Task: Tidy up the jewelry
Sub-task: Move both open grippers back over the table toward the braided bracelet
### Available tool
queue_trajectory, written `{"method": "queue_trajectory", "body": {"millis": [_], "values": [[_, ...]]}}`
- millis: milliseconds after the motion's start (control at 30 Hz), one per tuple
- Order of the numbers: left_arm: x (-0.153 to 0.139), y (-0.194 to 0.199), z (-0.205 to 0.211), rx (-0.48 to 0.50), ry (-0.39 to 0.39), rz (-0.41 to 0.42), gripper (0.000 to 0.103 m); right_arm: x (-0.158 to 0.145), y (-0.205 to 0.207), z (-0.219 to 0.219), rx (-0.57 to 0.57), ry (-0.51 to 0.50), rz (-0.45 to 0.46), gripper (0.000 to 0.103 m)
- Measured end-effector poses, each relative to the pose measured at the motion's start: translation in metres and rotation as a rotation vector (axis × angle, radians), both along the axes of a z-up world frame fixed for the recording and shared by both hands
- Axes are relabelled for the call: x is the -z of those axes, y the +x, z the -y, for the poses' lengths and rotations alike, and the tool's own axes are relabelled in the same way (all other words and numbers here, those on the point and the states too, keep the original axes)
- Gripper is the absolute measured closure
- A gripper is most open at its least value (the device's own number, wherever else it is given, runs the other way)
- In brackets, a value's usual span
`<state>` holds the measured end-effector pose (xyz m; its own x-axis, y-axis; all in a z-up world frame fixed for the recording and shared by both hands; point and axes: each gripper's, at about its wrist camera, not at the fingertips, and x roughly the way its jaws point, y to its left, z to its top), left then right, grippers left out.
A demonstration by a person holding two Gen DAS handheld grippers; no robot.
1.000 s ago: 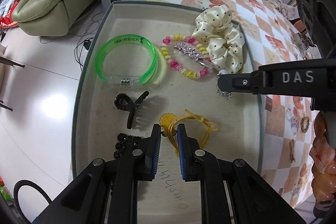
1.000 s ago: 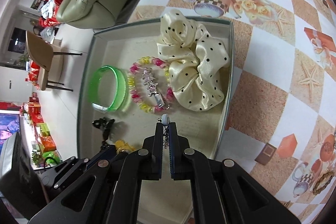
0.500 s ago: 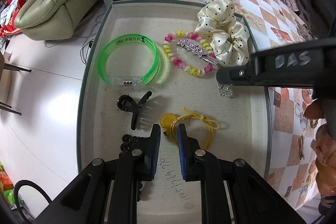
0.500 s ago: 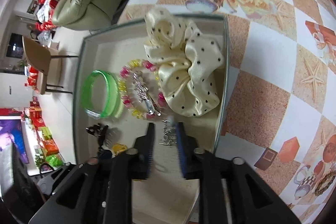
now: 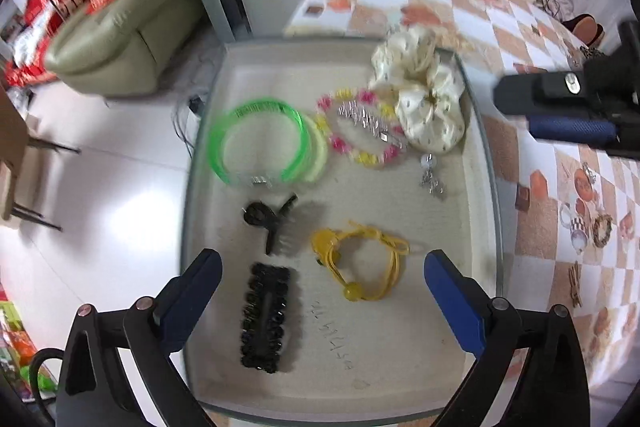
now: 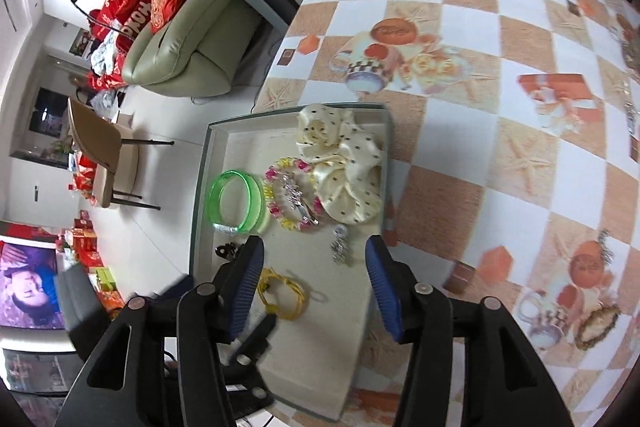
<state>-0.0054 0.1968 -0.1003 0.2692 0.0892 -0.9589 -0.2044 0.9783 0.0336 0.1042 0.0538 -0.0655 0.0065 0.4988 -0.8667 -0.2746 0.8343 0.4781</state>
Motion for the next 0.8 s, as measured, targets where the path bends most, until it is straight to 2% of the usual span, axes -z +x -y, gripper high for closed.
{"method": "queue_trajectory", "body": {"millis": [267, 333, 367, 400, 567, 800], "values": [[-0.012, 0.002, 0.013, 0.03, -0.003, -0.021, 0.0, -0.014, -0.021, 0.051, 0.083, -0.014, -0.003, 0.039], [-0.019, 0.002, 0.021, 0.055, 0.004, -0.021, 0.0, -0.016, -0.027, 0.068, 0.113, -0.021, -0.004, 0.032], [-0.021, 0.002, 0.026, 0.067, 0.006, -0.021, 0.0, -0.016, -0.03, 0.077, 0.128, -0.021, -0.006, 0.022], [-0.024, 0.002, 0.032, 0.083, 0.008, -0.019, 0.0, -0.017, -0.033, 0.087, 0.147, -0.022, -0.008, 0.021], [-0.037, 0.006, 0.061, 0.153, 0.003, -0.007, 0.0, -0.016, -0.048, 0.142, 0.253, -0.038, -0.024, 0.016], [-0.05, 0.019, 0.117, 0.276, -0.006, 0.012, 0.0, -0.006, -0.068, 0.212, 0.392, -0.114, -0.044, 0.015]]}}
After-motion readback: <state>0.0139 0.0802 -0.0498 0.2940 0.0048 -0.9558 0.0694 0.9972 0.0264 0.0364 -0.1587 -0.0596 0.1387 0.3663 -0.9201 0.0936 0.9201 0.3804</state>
